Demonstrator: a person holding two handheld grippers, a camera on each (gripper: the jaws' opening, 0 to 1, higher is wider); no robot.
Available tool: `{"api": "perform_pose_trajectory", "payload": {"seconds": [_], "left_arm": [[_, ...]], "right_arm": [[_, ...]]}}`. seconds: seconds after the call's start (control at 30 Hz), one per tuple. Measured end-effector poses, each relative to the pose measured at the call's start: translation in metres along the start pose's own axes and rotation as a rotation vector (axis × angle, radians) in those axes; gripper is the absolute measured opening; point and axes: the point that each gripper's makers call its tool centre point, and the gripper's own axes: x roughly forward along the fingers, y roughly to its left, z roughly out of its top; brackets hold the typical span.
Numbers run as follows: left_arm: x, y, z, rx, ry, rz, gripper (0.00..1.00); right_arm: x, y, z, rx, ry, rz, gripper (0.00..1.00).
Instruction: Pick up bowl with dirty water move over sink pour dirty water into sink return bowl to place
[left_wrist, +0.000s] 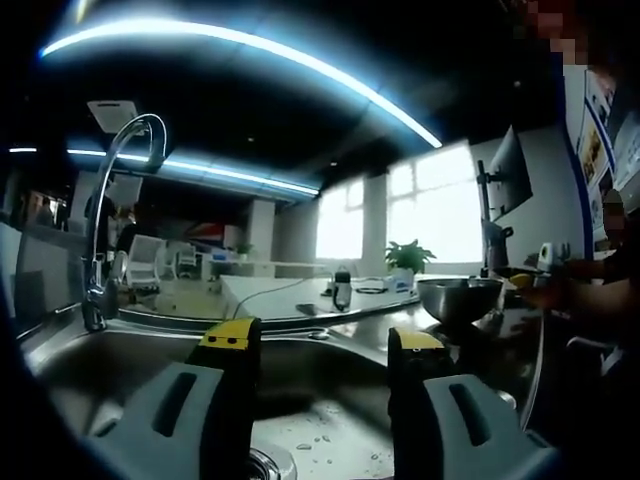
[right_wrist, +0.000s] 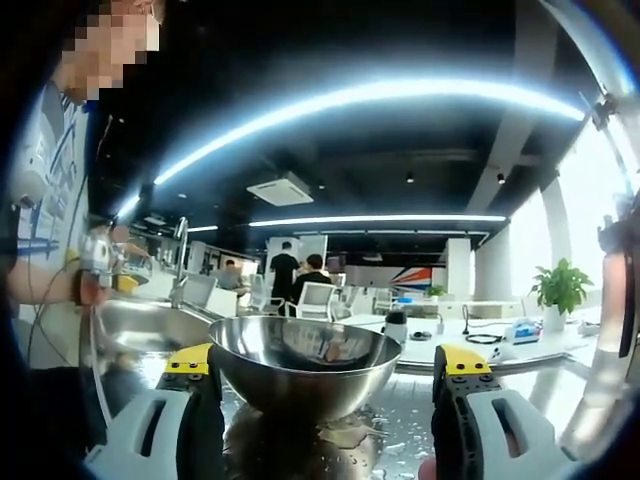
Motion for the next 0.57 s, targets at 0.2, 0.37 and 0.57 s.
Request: {"api": "perform_pose_trajectory", "payload": {"seconds": [0.2,0.37,0.57], "left_arm": [[-0.0007,0.0008,0.0009,0.005,-0.004,0.009,0.5],[-0.0011,0.0017,0.0019,0.004,-0.009,0.012,0.5],[-0.0012,0.0001,0.0014,0.009,-0.008,0.006,0.5]], "right_arm": [[0.0004,0.0027,-0.0018,-0.004,0.01,0.009,0.79],[0.0004,0.0017,-0.0025,0.0,0.013,0.012,0.79],[-0.0006,-0.0026,-0.0011,0.02,0.002,-0.004,0.79]]}}
